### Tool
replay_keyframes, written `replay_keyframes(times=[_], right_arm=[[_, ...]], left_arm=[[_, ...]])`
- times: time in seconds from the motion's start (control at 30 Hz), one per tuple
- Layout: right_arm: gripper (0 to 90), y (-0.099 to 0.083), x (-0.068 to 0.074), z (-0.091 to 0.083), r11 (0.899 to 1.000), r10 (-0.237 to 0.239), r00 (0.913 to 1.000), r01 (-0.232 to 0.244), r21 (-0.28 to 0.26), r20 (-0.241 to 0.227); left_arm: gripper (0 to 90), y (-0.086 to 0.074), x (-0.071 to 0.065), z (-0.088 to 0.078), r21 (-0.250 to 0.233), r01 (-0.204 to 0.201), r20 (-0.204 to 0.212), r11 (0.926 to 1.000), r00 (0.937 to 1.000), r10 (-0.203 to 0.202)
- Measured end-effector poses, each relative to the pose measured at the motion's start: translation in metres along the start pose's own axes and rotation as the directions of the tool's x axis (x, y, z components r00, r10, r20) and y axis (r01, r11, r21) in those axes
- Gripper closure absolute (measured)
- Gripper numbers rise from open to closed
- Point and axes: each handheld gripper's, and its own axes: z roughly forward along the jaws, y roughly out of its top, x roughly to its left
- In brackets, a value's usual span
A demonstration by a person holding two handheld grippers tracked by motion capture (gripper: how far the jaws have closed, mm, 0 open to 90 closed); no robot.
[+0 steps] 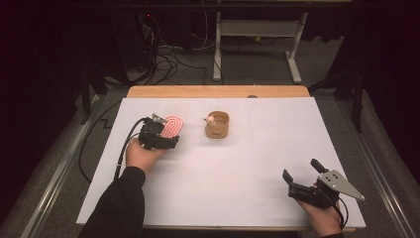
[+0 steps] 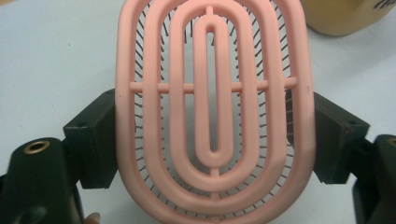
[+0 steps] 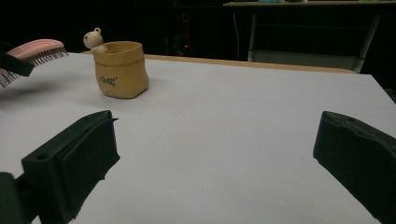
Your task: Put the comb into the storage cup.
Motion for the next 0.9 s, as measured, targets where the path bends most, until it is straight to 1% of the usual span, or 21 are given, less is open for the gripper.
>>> replay_keyframes(times=[0.13,0.23,0.4,0.53,0.6,0.67,0.9], right_arm=[[0.2,0.000,0.001,0.000,1.000,-0.005,1.0000,0.005,0.001,0.000],[0.2,0.000,0.000,0.000,1.000,-0.004,1.0000,0.004,0.001,0.001],[0.2,0.000,0.001,0.000,1.000,-0.006,1.0000,0.006,0.000,0.002],[0.2,0.000,0.001,0.000,1.000,-0.004,1.0000,0.004,-0.001,0.004],[0.2,0.000,0.001,0.000,1.000,-0.004,1.0000,0.004,-0.001,0.006],[0.2,0.000,0.001,0.000,1.000,-0.004,1.0000,0.004,-0.001,0.005],[0.2,0.000,0.002,0.000,1.000,-0.008,1.0000,0.008,-0.001,0.004]], left_arm=[[18.3,-0.002,0.004,-0.007,-0.046,0.018,0.018,0.9988,0.9997,-0.017],[18.4,-0.004,0.005,-0.010,-0.069,0.032,0.032,0.9971,0.9990,-0.030],[18.3,-0.007,0.003,-0.013,-0.094,0.038,0.047,0.9949,0.9983,-0.033],[18.3,-0.008,0.000,-0.017,-0.118,0.036,0.064,0.9924,0.9975,-0.029],[18.4,-0.009,-0.001,-0.018,-0.126,0.031,0.067,0.9916,0.9975,-0.023],[18.3,-0.010,-0.003,-0.020,-0.132,0.020,0.061,0.9911,0.9981,-0.012],[18.3,-0.011,-0.007,-0.033,-0.180,0.010,0.077,0.9837,0.9970,0.004]])
